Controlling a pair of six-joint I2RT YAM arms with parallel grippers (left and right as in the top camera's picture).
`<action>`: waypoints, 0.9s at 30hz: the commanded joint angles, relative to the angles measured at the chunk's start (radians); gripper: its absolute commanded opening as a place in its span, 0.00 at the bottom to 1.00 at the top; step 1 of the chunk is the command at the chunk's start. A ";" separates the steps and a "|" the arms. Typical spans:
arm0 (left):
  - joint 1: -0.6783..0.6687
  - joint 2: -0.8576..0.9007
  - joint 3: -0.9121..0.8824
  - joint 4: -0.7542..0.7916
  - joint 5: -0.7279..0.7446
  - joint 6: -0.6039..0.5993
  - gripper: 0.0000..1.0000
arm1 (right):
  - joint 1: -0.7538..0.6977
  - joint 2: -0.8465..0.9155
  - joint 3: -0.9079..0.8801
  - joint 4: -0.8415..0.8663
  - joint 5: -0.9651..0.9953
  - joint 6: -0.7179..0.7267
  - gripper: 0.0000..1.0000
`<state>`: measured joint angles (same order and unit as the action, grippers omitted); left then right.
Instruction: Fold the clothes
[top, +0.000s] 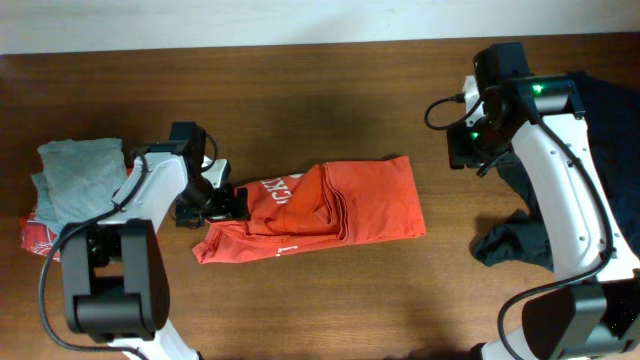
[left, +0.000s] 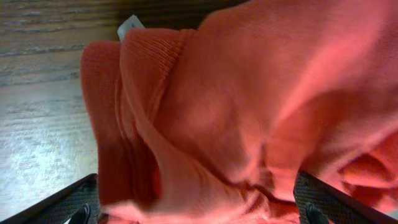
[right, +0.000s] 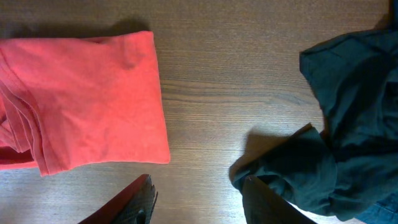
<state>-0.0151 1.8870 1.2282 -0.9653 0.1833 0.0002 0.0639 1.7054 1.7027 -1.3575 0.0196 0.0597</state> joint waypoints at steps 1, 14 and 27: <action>0.006 0.034 -0.006 0.011 -0.011 0.015 0.98 | -0.006 0.003 0.001 -0.001 0.019 -0.003 0.51; 0.005 0.117 -0.006 0.010 0.024 0.016 0.72 | -0.006 0.003 0.001 -0.008 0.019 -0.003 0.51; 0.019 0.106 0.014 -0.026 -0.041 0.016 0.00 | -0.006 0.003 0.001 -0.008 0.019 -0.003 0.51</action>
<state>-0.0097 1.9682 1.2419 -0.9668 0.2066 0.0078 0.0639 1.7054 1.7023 -1.3624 0.0196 0.0555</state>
